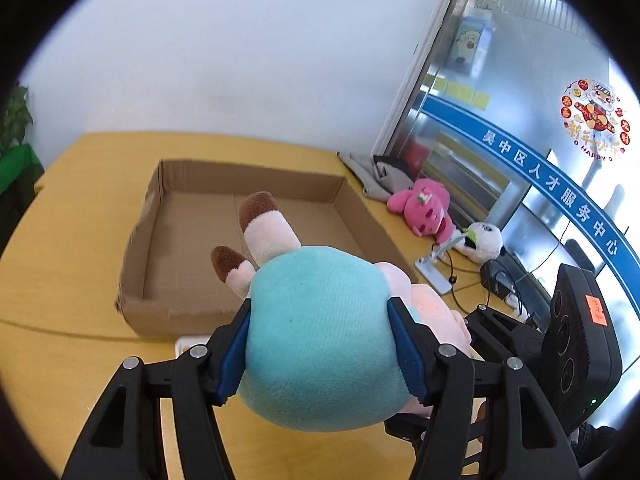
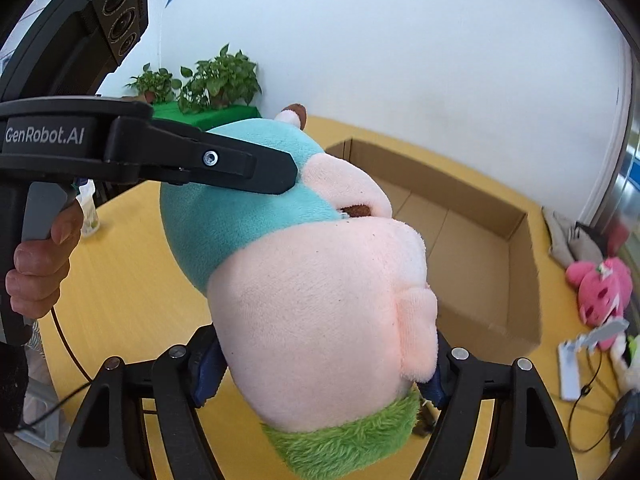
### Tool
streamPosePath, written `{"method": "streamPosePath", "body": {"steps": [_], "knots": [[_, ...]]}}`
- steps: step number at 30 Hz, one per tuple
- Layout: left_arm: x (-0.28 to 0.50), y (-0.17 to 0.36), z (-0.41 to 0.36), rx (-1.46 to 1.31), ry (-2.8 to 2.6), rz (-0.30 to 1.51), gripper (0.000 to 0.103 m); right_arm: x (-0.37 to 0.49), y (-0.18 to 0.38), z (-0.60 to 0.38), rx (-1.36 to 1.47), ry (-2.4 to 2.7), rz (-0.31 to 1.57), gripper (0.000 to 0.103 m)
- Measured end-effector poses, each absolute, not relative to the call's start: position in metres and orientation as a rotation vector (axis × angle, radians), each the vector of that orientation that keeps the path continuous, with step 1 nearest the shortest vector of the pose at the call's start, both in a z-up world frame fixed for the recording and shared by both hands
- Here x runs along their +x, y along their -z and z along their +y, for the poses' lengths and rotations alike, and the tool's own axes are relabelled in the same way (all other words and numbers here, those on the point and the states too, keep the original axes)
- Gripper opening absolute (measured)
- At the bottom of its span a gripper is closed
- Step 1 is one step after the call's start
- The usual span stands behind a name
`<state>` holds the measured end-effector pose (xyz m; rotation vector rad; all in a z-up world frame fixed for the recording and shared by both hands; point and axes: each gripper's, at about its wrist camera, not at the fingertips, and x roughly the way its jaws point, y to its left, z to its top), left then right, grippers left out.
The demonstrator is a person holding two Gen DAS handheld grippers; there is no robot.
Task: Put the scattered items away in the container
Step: 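Lift the plush pig with the left gripper and carry it over the box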
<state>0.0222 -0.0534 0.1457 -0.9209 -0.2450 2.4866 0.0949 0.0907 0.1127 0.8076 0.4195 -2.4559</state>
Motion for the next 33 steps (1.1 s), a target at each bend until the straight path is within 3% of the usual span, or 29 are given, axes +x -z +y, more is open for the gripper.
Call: {"method": "streamPosePath", "body": {"steps": [16, 25, 33], "knots": [[-0.087, -0.278, -0.062, -0.737, -2.568, -0.136, 0.064, -0.019, -0.244, 0.080, 0.575, 2.469, 0.511, 0.081], [-0.177, -0.282, -0.079, -0.796, -2.567, -0.180, 0.064, -0.111, -0.260, 0.061, 0.599, 2.435, 0.559, 0.081], [-0.253, -0.234, -0.099, -0.940, -2.559, -0.224, 0.064, -0.198, -0.216, 0.041, 0.657, 2.363, 0.559, 0.081]]}}
